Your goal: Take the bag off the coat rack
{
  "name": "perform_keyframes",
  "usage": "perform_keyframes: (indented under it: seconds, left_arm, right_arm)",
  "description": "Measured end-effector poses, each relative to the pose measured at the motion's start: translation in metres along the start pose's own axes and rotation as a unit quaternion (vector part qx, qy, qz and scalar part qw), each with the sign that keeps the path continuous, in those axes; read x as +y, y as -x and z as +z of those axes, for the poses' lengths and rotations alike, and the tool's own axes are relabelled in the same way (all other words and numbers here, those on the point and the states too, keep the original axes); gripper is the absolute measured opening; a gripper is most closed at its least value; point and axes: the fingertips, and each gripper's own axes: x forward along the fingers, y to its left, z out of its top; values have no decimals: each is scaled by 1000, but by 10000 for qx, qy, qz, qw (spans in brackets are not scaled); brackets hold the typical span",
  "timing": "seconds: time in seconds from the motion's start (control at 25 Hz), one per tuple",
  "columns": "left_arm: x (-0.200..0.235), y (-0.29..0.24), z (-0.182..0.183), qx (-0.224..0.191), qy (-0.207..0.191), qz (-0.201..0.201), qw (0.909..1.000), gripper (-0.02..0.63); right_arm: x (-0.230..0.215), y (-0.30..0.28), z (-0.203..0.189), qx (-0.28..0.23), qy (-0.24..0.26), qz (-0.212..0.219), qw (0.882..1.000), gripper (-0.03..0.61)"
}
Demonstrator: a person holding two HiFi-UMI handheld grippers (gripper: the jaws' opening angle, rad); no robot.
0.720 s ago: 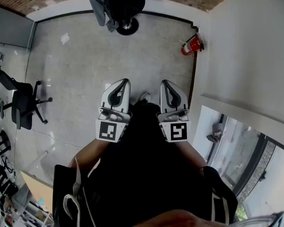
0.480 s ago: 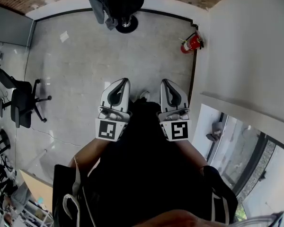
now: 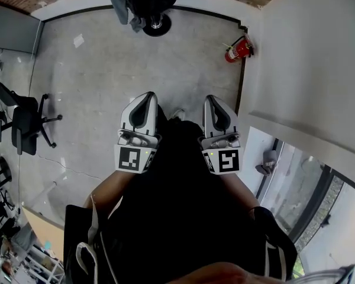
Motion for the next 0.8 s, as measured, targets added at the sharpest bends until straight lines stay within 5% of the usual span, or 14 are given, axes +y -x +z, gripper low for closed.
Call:
perform_keyframes:
  seconds: [0.36, 0.8]
  left_arm:
    - [7, -9, 3, -10, 95, 109, 9999, 20]
    - [27, -72, -12, 121, 192, -335, 9992, 20]
  right_arm:
    - [0, -13, -3, 65, -102, 149, 9998, 21]
    - [-38, -61, -5, 245, -19, -345, 9991, 21]
